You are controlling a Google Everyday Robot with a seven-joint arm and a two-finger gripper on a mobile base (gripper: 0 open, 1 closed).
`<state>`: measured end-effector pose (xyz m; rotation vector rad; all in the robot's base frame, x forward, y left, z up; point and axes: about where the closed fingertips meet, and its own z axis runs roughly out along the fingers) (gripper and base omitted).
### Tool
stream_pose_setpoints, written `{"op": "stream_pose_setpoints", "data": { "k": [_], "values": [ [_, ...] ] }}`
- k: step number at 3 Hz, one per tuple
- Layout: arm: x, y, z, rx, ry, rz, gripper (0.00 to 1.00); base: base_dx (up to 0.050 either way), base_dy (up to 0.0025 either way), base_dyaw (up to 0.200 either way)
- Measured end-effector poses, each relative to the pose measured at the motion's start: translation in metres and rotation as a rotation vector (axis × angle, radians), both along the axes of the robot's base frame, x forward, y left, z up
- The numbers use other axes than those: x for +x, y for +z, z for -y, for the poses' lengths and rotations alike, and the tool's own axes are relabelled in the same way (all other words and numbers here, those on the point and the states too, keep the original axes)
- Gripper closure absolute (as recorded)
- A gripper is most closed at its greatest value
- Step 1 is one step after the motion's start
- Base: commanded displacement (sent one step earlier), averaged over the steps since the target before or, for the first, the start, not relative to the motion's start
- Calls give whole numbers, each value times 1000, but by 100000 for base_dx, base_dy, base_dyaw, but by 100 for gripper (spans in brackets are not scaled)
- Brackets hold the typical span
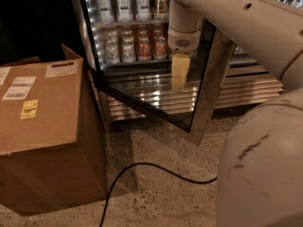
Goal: Close left fridge door
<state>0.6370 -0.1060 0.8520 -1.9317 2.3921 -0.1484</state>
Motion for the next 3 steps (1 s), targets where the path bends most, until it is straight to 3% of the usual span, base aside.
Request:
{"op": "stream_pose_setpoints", "data": {
  "k": [1, 2, 3],
  "values": [
    [0, 0, 0, 0, 0, 0, 0, 4532, 196, 7976],
    [0, 0, 0, 0, 0, 0, 0, 0, 0, 0],
    [3, -4, -2, -15, -9, 6, 19, 0, 0, 0]
  ]
}}
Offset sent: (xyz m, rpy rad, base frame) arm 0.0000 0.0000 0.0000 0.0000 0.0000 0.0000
